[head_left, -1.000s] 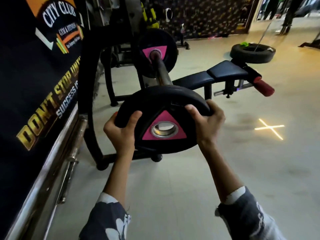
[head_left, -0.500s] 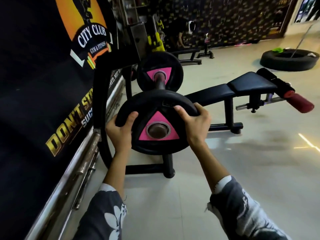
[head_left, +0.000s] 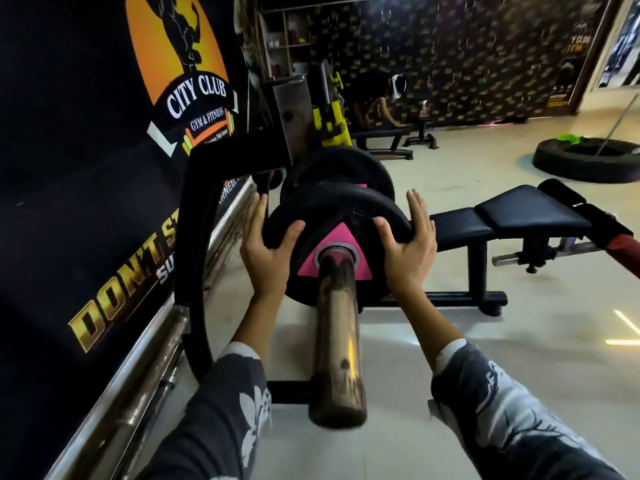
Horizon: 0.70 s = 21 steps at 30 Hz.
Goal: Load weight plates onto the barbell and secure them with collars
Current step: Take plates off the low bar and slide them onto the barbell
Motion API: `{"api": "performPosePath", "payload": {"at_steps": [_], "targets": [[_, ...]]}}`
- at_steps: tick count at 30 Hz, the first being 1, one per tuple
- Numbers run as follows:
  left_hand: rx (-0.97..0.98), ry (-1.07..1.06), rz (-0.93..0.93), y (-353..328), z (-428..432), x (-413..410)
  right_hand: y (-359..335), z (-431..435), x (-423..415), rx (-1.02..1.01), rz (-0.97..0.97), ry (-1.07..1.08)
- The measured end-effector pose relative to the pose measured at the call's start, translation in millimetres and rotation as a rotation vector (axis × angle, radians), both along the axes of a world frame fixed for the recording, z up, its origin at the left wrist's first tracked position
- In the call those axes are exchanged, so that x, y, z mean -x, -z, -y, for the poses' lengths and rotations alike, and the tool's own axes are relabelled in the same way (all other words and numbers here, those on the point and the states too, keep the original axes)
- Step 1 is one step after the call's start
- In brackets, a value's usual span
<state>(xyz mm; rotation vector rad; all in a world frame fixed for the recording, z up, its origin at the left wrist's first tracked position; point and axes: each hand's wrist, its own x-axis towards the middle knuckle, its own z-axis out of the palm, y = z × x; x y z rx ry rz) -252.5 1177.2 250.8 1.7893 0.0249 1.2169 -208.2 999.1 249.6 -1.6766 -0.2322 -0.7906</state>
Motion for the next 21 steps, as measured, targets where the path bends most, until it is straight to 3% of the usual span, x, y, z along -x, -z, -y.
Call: {"api": "performPosePath", "payload": {"at_steps": [7,15,21], "targets": [[-0.116,-0.003,0.010,3.2,-31.9,-89.9,-5.1,-18.7,-84.3,-0.028,0.025,0.027],[0.066,0.121,0.017,11.7,-37.7,-133.7,-11.0,-24.9,-128.8,0.096,-0.002,0.015],[0.098,0.150,-0.010,9.2,-37.3,-129.1,-10.0,-26.2,-127.5,0.047,-0.024,0.050]]}}
